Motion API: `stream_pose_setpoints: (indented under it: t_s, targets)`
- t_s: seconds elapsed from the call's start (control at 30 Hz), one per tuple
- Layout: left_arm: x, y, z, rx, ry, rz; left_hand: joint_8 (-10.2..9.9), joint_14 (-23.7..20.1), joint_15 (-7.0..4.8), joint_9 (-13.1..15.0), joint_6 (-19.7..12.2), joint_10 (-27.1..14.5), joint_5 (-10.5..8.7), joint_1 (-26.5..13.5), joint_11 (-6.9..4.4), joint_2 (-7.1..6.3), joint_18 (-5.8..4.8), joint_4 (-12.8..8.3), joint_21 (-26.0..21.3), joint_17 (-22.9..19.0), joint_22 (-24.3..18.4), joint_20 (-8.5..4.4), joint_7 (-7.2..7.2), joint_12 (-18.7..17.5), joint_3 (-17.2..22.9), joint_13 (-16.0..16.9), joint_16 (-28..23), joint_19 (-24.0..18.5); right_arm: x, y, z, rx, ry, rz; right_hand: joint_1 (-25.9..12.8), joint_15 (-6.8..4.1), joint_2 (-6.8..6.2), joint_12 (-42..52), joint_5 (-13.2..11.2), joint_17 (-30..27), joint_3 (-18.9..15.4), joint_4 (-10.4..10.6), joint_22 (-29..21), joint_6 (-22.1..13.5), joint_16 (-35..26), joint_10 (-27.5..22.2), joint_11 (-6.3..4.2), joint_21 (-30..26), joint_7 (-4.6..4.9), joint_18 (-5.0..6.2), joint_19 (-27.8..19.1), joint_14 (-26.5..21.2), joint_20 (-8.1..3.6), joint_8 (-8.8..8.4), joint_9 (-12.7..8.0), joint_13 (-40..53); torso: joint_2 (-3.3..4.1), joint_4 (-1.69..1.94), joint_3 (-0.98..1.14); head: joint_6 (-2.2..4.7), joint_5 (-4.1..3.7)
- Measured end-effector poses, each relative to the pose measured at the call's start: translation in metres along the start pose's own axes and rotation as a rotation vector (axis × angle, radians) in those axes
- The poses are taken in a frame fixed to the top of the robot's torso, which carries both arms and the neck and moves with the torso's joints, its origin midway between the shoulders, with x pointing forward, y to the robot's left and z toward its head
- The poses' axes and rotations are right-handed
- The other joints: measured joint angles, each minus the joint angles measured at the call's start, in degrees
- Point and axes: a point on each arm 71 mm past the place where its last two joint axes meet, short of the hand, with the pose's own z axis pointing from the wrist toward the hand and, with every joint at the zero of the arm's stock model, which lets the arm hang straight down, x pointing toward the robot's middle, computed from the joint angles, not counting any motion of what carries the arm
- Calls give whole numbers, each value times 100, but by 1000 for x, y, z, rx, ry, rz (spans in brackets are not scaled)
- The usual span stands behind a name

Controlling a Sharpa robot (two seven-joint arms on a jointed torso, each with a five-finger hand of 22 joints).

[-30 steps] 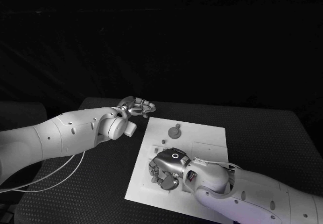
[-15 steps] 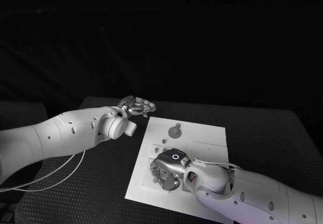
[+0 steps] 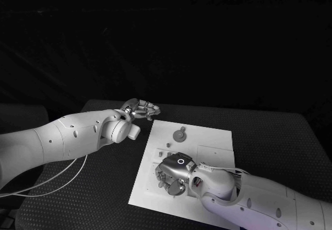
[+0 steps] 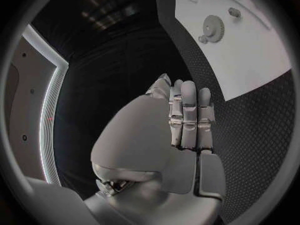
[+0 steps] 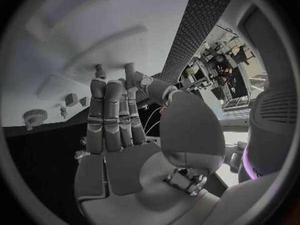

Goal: Assemble the parts on the task board

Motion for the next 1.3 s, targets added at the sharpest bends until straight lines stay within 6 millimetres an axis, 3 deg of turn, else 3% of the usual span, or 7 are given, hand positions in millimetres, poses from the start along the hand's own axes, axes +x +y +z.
stream_pose_setpoints:
  t_s: [1.3]
  targets:
    - [1, 0, 0, -1, 4, -1, 0, 0, 0, 0, 0, -3, 0, 0, -2, 0, 0, 0, 0, -2, 3, 0, 0, 1, 0, -4, 0, 0, 8, 9, 5, -23, 6, -25, -2, 0, -1, 2, 6, 3, 17, -13, 0, 28, 23, 17, -16, -1, -6, -1, 22, 0, -1, 0, 37, 37, 1, 1, -2, -21, -30]
